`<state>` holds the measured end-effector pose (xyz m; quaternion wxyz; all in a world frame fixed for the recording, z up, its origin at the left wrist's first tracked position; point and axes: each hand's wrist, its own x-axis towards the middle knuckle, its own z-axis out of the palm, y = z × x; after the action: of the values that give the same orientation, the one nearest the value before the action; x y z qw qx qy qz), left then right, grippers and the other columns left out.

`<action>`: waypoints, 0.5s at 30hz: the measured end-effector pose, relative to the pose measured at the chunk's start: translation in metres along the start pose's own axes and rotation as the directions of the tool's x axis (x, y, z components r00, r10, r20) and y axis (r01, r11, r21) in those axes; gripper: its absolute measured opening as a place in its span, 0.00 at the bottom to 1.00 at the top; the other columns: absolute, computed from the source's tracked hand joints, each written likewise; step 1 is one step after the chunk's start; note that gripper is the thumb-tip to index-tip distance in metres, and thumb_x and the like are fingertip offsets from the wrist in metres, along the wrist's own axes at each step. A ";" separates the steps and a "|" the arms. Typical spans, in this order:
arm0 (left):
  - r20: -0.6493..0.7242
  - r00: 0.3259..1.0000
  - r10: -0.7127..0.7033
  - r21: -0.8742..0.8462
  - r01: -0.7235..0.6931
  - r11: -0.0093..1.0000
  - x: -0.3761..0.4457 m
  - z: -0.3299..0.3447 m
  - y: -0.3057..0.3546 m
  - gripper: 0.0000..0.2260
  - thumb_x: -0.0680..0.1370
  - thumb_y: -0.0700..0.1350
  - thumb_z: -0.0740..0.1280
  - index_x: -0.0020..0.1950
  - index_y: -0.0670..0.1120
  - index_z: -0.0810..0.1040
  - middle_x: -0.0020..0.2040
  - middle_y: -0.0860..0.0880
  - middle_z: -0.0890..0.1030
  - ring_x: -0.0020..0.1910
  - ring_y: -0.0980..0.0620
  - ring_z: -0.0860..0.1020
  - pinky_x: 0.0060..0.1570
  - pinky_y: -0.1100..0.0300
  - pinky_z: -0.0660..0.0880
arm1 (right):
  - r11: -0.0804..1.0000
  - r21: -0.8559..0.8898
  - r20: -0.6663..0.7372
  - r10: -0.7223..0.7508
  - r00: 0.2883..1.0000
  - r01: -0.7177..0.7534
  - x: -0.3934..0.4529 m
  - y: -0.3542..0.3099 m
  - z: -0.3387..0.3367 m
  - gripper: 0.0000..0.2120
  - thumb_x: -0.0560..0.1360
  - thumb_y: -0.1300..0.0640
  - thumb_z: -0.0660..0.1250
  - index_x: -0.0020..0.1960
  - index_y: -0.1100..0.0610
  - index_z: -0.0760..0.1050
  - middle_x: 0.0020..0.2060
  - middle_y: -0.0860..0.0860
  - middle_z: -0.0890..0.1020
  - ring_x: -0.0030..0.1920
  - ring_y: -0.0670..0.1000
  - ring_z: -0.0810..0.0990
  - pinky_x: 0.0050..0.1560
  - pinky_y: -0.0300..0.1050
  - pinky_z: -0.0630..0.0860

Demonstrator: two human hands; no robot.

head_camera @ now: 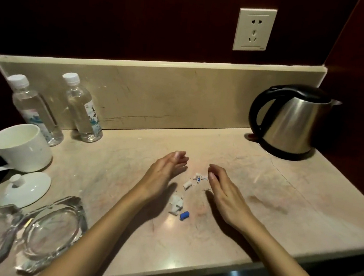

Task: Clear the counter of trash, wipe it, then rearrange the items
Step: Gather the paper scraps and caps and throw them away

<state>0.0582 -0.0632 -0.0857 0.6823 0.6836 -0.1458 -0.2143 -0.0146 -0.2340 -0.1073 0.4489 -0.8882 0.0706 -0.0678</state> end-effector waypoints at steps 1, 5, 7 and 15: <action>-0.023 1.000 0.016 0.055 -0.015 0.998 -0.002 -0.010 0.001 0.28 0.73 0.64 0.57 0.68 0.50 0.71 0.65 0.53 0.76 0.63 0.60 0.75 0.66 0.56 0.66 | 1.000 0.013 0.000 -0.007 1.000 0.007 0.005 -0.005 0.006 0.21 0.81 0.43 0.49 0.71 0.48 0.62 0.68 0.47 0.71 0.68 0.48 0.69 0.67 0.46 0.66; -0.015 0.999 0.034 0.380 -0.026 0.925 -0.021 -0.043 0.005 0.31 0.73 0.65 0.62 0.72 0.52 0.66 0.71 0.54 0.70 0.67 0.60 0.70 0.71 0.53 0.65 | 0.993 0.105 0.065 -0.063 0.996 0.056 0.019 -0.022 0.033 0.17 0.82 0.45 0.49 0.67 0.48 0.66 0.63 0.49 0.78 0.64 0.50 0.75 0.65 0.52 0.70; 0.056 0.998 0.007 0.499 -0.034 0.866 -0.034 -0.051 0.005 0.37 0.71 0.60 0.69 0.76 0.50 0.60 0.74 0.55 0.65 0.70 0.61 0.66 0.70 0.59 0.64 | 0.977 0.194 0.129 -0.115 0.985 0.089 0.019 -0.030 0.046 0.16 0.83 0.47 0.49 0.66 0.49 0.67 0.61 0.49 0.79 0.63 0.47 0.76 0.64 0.53 0.72; 0.099 0.995 -0.015 0.715 -0.061 0.696 -0.063 -0.057 -0.013 0.53 0.61 0.63 0.76 0.78 0.54 0.50 0.77 0.56 0.59 0.73 0.62 0.60 0.73 0.56 0.61 | 0.801 0.598 0.265 -0.157 0.951 -0.035 0.016 -0.046 0.054 0.22 0.80 0.42 0.51 0.63 0.55 0.71 0.54 0.58 0.82 0.56 0.52 0.81 0.61 0.45 0.74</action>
<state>0.0304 0.0178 -0.0944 0.3567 0.8823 -0.2591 -0.1651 0.0145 -0.1676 -0.1013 0.7078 -0.7035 -0.0526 0.0353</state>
